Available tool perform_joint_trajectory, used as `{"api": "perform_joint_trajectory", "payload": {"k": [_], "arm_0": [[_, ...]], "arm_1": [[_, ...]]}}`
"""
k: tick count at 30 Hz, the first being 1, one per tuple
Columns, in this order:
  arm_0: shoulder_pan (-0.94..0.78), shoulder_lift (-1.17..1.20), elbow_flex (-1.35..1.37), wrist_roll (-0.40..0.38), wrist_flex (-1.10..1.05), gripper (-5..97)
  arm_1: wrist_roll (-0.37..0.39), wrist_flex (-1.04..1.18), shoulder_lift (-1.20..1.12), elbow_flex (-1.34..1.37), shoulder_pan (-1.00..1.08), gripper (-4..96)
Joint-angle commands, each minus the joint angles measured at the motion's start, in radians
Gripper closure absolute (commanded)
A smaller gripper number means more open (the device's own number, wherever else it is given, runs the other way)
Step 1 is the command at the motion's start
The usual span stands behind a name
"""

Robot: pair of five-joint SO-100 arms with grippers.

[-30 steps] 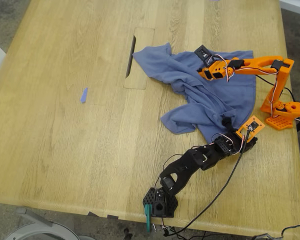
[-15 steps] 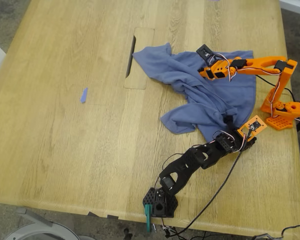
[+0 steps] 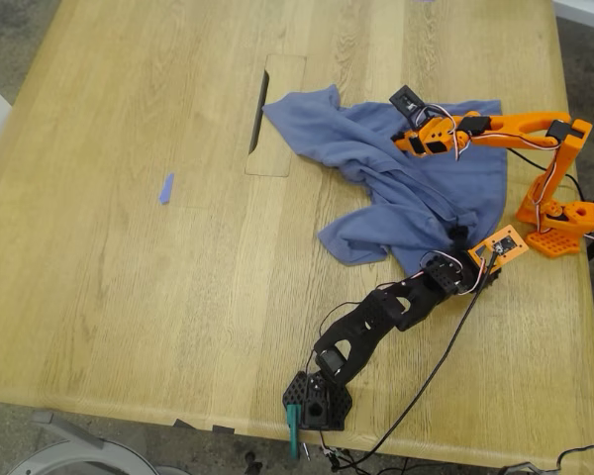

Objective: Fold a T-shirt

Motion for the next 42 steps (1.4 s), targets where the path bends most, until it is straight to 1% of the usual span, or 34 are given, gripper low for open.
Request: {"api": "perform_joint_trajectory", "payload": {"k": [1,5,7,10,17,29,36,42], "arm_0": [[-0.077,-0.011,-0.009,0.026,0.069,49],[-0.092,-0.011,-0.052,0.054,0.149,53],[-0.101,-0.011,-0.074,0.071,0.179,59],[-0.117,-0.014,-0.104,0.072,0.225,66],[-0.140,-0.031,-0.179,0.075,0.337,73],[-0.163,-0.051,-0.247,0.020,0.456,92],[-0.166,-0.058,-0.264,0.005,0.476,92],[-0.169,0.006,-0.252,-0.046,0.517,92]], "arm_1": [[-0.008,-0.015,0.071,0.000,-0.003,91.2],[-0.006,-0.028,0.067,0.006,-0.003,91.2],[-0.006,-0.032,0.063,0.006,-0.003,91.2],[-0.005,-0.040,0.055,0.003,-0.003,91.2],[-0.002,-0.052,0.044,0.000,-0.003,91.2],[0.003,-0.052,0.046,-0.009,-0.012,91.2],[0.003,-0.038,0.064,-0.021,-0.028,91.2],[-0.002,-0.011,0.123,-0.017,-0.035,91.2]]}}
